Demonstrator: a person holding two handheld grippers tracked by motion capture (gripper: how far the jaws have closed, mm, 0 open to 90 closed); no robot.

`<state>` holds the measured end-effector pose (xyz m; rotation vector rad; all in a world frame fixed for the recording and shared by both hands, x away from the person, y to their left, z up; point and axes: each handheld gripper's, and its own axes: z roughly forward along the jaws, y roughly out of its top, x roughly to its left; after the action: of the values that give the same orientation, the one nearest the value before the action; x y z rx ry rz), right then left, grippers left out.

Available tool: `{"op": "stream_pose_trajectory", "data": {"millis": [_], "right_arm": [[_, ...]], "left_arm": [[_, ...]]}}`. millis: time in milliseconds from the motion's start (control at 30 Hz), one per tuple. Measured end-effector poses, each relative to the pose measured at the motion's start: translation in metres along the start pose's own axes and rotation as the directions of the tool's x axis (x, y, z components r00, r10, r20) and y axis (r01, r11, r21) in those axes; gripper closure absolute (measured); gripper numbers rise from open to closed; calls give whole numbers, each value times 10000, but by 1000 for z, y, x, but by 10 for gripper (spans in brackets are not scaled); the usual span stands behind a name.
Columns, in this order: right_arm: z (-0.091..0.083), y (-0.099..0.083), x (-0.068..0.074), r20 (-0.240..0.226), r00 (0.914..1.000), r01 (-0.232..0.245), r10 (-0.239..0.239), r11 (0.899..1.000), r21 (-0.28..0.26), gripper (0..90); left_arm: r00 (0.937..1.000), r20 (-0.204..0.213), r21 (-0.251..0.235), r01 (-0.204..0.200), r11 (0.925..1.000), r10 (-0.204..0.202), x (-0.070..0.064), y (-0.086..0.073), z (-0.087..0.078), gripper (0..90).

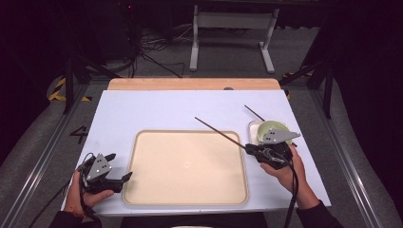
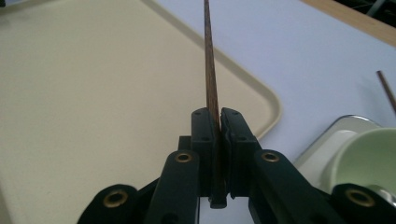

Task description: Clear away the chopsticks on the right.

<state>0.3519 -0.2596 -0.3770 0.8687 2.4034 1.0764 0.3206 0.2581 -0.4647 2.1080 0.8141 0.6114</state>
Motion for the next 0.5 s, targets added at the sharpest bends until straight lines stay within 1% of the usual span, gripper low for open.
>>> {"op": "stream_pose_trajectory", "data": {"millis": [133,300,500], "right_arm": [[12,0,13,-170,9992,359,-353,9987,372,852],[27,-3,26,-371,9975,629,-602,9952,745,851],[42,-6,35,-627,9953,802,-735,9904,1125,849]], "left_arm": [[10000,6,11,-25,10000,25,0,0,0,134],[10000,9,13,-4,10000,4,0,0,0,134],[10000,28,52,-44,10000,44,0,0,1,134]]}}
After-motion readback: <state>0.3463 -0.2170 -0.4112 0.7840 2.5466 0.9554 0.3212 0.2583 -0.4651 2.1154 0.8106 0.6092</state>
